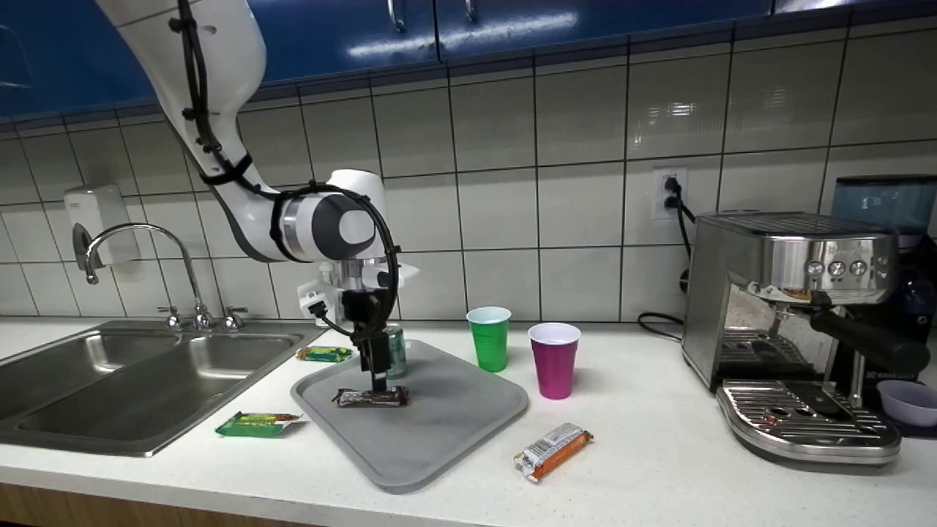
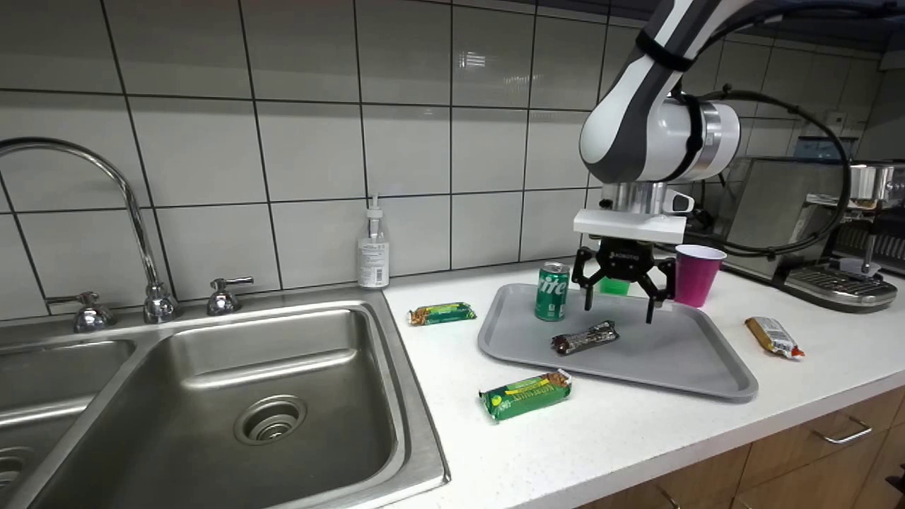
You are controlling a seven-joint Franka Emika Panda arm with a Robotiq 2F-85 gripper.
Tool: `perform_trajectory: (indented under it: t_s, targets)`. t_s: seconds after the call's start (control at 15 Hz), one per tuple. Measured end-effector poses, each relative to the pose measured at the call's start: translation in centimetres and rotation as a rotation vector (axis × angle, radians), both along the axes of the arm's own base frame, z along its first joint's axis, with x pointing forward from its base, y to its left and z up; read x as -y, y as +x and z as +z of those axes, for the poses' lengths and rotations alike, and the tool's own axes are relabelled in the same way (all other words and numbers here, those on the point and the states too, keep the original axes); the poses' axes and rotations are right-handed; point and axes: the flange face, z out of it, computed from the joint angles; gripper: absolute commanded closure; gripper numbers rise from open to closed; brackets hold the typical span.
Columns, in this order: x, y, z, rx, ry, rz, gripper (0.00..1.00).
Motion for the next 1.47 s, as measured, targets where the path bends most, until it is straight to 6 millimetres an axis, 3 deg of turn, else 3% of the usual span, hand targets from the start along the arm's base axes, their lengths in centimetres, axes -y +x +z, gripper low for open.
perform_trajectory:
  t_s: [1.13, 1.2, 1.27, 1.47]
  targets:
    - [-0.8, 2.7, -4.7, -0.065, -0.027, -0.091, 0.00]
    - [-0.8, 2.7, -4.9, -0.067, -0.028, -0.090, 0.25]
    - [-0.8, 2.8, -4.9, -0.069, -0.028, -0.090, 0.26]
    - [-0.8, 2.9, -4.9, -0.067, -0.029, -0.091, 0.49]
